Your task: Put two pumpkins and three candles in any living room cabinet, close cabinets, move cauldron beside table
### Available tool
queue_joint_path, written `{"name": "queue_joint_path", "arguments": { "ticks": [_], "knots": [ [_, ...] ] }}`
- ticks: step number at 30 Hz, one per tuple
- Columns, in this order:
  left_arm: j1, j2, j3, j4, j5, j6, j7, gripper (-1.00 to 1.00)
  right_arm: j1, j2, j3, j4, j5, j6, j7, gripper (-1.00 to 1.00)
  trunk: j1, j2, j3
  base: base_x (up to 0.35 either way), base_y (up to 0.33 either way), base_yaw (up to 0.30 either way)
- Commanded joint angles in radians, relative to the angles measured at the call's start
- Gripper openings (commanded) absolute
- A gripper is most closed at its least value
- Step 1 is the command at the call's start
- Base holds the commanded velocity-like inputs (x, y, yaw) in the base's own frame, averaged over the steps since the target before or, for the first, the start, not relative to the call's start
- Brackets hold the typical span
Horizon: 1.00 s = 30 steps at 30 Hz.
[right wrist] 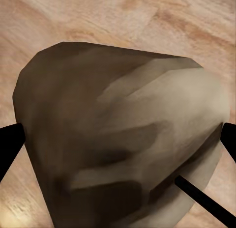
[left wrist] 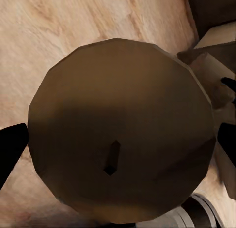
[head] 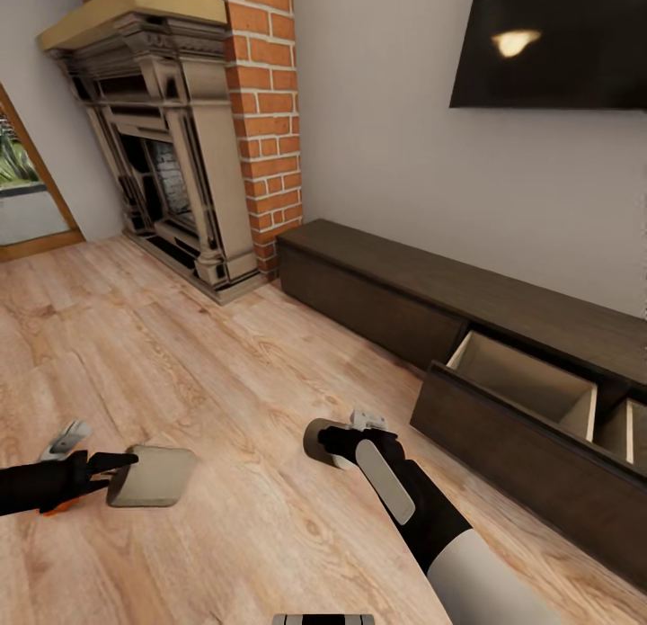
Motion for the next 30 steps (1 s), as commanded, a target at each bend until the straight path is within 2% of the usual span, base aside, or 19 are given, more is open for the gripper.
{"name": "queue_joint_path", "arguments": {
  "ticks": [1, 2, 5, 7, 8, 12, 15, 16, 20, 30],
  "knots": [
    [-0.001, -0.001, 0.000, 0.000, -0.016, 0.001, 0.038, -1.00, -0.001, 0.000, 0.002, -0.001, -0.010, 0.001, -0.010, -1.00, -0.001, 0.000, 0.003, 0.000, 0.000, -0.001],
    [-0.002, -0.002, 0.001, 0.000, -0.025, 0.000, 0.060, -1.00, 0.000, 0.000, 0.002, -0.001, -0.010, 0.001, -0.010, -1.00, -0.001, 0.000, 0.007, 0.000, 0.000, 0.000],
    [-0.005, -0.012, 0.003, -0.010, -0.054, -0.005, 0.196, -1.00, 0.000, 0.000, 0.002, -0.002, -0.010, 0.001, -0.010, -1.00, -0.002, 0.001, 0.019, 0.000, 0.000, 0.000],
    [-0.008, -0.031, 0.001, -0.024, -0.061, -0.015, 0.277, -1.00, 0.000, 0.001, 0.002, -0.002, -0.010, 0.000, -0.010, -1.00, -0.003, 0.001, 0.026, 0.000, 0.000, 0.000],
    [-0.009, -0.039, 0.000, -0.027, -0.062, -0.016, 0.297, -1.00, 0.000, 0.001, 0.002, -0.002, -0.010, 0.000, -0.010, -1.00, -0.004, 0.002, 0.030, 0.000, 0.000, 0.000],
    [-0.018, -0.122, -0.005, -0.057, -0.077, -0.022, 0.472, -1.00, -0.001, 0.003, 0.002, -0.002, -0.010, 0.000, -0.011, -1.00, -0.006, 0.002, 0.046, 0.000, 0.000, 0.000],
    [-0.020, -0.171, -0.006, -0.090, -0.083, -0.023, 0.568, -1.00, -0.001, 0.004, 0.002, -0.002, -0.010, 0.000, -0.011, -1.00, -0.007, 0.003, 0.057, 0.000, 0.000, 0.000],
    [-0.020, -0.184, -0.007, -0.101, -0.083, -0.022, 0.583, -1.00, -0.001, 0.004, 0.002, -0.002, -0.009, 0.000, -0.011, -1.00, -0.007, 0.003, 0.061, 0.000, 0.000, 0.000],
    [-0.019, -0.206, -0.007, -0.117, -0.085, -0.018, 0.603, -1.00, 0.000, 0.005, 0.002, -0.001, -0.009, 0.000, -0.012, -1.00, -0.009, 0.004, 0.077, 0.000, 0.000, 0.000],
    [-0.019, -0.215, -0.007, -0.119, -0.085, -0.018, 0.611, -1.00, 0.000, 0.006, 0.002, -0.002, -0.009, 0.000, -0.015, -1.00, -0.014, 0.007, 0.115, 0.000, 0.000, 0.000]
  ]
}}
